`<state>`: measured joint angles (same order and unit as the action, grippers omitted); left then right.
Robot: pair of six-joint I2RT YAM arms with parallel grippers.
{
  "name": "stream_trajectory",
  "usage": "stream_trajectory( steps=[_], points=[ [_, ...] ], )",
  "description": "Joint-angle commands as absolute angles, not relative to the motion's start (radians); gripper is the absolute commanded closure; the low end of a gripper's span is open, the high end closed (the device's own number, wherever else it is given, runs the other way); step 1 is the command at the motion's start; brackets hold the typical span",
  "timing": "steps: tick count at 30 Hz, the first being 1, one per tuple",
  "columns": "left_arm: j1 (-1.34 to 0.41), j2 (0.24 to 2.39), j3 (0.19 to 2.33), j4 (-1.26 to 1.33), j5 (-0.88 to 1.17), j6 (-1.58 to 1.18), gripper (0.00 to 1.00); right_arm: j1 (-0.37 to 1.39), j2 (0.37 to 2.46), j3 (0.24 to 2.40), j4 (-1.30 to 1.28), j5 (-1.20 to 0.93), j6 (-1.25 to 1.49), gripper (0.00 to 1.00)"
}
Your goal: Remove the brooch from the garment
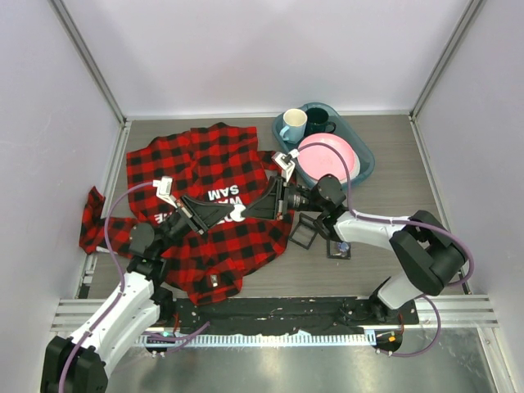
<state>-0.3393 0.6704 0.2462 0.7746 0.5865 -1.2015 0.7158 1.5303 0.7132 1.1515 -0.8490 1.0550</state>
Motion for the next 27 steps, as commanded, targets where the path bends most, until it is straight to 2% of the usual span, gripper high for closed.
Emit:
stream_trajectory(
  steps=[1,11,18,27],
  points=[
    [-0.345,0.669,0.247,0.822,0.571,-1.203,1.00,0.738,1.536,0.759,1.218,-0.848,1.060,0.75],
    [-0.345,0.655,0.247,0.813,0.574,-1.201,1.00,0.750,1.534,0.759,1.197,-0.827,1.055,0.80],
    [-0.345,0.604,0.250,0.675,0.486,-1.195,1.00,0.764,1.497,0.744,1.146,-0.822,1.006,0.69],
    [-0.345,0.578,0.239,0.635,0.474,-1.186,1.00,0.775,1.477,0.750,1.097,-0.802,0.971,0.69]
  ],
)
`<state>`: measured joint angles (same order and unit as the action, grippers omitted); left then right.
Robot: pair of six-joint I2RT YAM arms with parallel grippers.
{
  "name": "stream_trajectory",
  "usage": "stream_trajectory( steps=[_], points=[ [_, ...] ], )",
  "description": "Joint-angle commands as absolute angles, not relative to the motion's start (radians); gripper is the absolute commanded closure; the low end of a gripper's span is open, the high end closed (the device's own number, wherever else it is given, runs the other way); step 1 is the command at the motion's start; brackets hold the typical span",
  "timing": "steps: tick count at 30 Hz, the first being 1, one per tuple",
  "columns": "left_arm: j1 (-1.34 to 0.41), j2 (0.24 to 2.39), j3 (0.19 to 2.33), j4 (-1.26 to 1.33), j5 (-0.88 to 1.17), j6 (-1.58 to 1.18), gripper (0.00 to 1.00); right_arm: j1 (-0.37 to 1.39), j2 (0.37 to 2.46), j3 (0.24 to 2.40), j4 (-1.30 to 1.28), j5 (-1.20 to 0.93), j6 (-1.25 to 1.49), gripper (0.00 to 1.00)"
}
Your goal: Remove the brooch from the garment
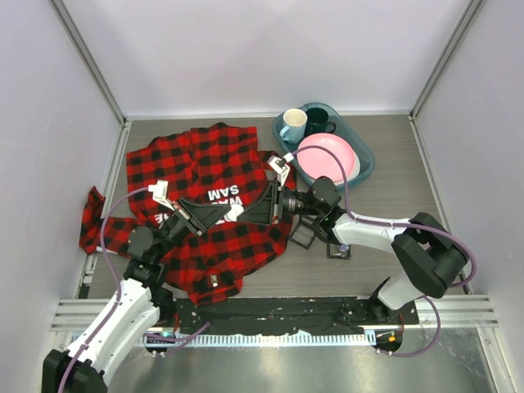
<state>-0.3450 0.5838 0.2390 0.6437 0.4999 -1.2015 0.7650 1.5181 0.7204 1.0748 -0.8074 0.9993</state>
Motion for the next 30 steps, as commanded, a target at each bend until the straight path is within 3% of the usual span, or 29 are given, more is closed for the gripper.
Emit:
stream_trajectory(
  steps=[1,17,30],
  points=[
    [-0.345,0.580,0.239,0.637,0.476,-1.187,1.00,0.775,1.480,0.753,1.097,-0.802,0.971,0.69],
    [-0.345,0.560,0.255,0.592,0.482,-1.161,1.00,0.784,1.489,0.776,1.075,-0.787,0.960,0.65],
    [-0.344,0.554,0.271,0.568,0.497,-1.146,1.00,0.785,1.505,0.799,1.037,-0.755,0.943,0.68]
  ],
)
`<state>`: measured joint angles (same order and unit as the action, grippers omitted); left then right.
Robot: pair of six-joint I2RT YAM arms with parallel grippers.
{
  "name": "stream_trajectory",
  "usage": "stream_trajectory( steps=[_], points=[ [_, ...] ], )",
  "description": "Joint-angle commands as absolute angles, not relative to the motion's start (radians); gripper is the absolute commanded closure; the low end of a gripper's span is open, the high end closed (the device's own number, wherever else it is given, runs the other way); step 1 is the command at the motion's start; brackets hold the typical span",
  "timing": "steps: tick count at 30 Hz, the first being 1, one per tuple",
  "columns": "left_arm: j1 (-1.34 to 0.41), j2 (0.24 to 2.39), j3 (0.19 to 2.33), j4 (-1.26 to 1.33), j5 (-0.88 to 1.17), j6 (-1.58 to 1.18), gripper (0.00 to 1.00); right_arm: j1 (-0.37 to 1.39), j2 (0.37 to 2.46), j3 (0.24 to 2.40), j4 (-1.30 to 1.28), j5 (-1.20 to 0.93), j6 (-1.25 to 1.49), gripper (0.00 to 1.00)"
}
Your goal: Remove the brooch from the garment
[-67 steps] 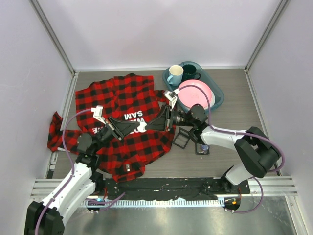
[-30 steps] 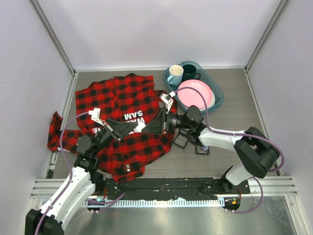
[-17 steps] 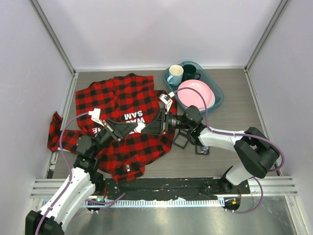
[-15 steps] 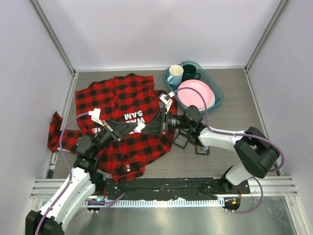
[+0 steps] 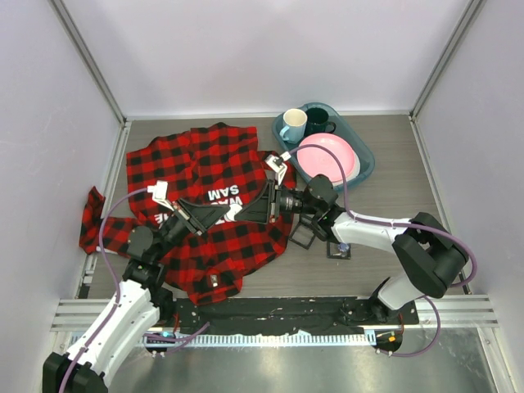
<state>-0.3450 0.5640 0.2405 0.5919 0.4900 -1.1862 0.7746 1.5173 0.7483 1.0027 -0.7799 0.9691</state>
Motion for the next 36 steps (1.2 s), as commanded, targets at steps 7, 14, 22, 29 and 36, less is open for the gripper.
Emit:
stream_trajectory(
  steps=[7,14,22,29,36],
  points=[
    [-0.344,0.543,0.282,0.555,0.505,-1.134,1.00,0.785,1.509,0.799,1.019,-0.744,0.943,0.75],
    [-0.345,0.532,0.296,0.538,0.525,-1.109,1.00,0.792,1.523,0.808,1.006,-0.745,0.954,0.80],
    [-0.347,0.511,0.328,0.482,0.560,-1.055,0.99,0.795,1.548,0.821,0.992,-0.747,0.972,0.86],
    [-0.347,0.485,0.364,0.408,0.584,-0.989,1.00,0.796,1.585,0.834,1.003,-0.750,1.017,0.89],
    [-0.347,0.466,0.379,0.374,0.603,-0.953,1.00,0.796,1.623,0.839,1.049,-0.744,1.081,0.91]
  ],
)
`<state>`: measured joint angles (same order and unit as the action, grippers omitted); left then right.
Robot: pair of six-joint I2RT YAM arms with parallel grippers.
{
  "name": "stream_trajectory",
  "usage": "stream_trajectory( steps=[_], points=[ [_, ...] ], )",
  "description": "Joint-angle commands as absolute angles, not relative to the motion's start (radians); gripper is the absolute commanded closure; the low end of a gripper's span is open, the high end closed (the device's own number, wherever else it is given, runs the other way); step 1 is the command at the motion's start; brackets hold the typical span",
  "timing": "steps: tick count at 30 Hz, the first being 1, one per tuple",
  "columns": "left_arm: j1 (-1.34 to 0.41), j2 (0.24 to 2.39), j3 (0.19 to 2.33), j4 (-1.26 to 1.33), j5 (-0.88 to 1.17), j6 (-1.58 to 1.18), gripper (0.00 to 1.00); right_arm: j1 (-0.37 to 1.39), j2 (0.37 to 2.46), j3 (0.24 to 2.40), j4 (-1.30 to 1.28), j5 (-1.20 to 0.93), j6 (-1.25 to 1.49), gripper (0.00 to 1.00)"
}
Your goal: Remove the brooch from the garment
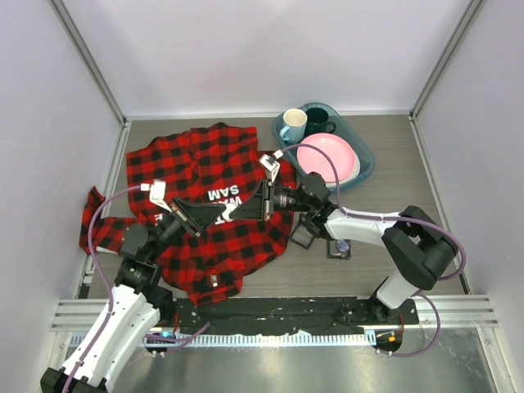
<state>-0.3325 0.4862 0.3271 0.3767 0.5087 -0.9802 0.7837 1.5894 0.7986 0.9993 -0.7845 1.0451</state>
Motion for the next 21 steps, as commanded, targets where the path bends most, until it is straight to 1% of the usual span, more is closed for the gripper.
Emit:
stream_trajectory(
  steps=[1,4,12,14,15,21],
  points=[
    [-0.347,0.465,0.382,0.371,0.604,-0.948,1.00,0.796,1.626,0.833,1.058,-0.736,1.092,0.91],
    [-0.347,0.451,0.380,0.362,0.600,-0.940,1.00,0.796,1.640,0.825,1.074,-0.715,1.123,0.93],
    [-0.347,0.420,0.387,0.316,0.589,-0.904,1.00,0.796,1.666,0.804,1.140,-0.655,1.207,0.95],
    [-0.347,0.410,0.385,0.307,0.583,-0.897,0.99,0.796,1.666,0.792,1.158,-0.634,1.215,0.95],
    [-0.347,0.405,0.385,0.304,0.581,-0.897,1.00,0.796,1.664,0.787,1.164,-0.626,1.218,0.92],
    [-0.347,0.379,0.379,0.270,0.540,-0.888,1.00,0.798,1.660,0.746,1.241,-0.546,1.252,0.91]
  ],
)
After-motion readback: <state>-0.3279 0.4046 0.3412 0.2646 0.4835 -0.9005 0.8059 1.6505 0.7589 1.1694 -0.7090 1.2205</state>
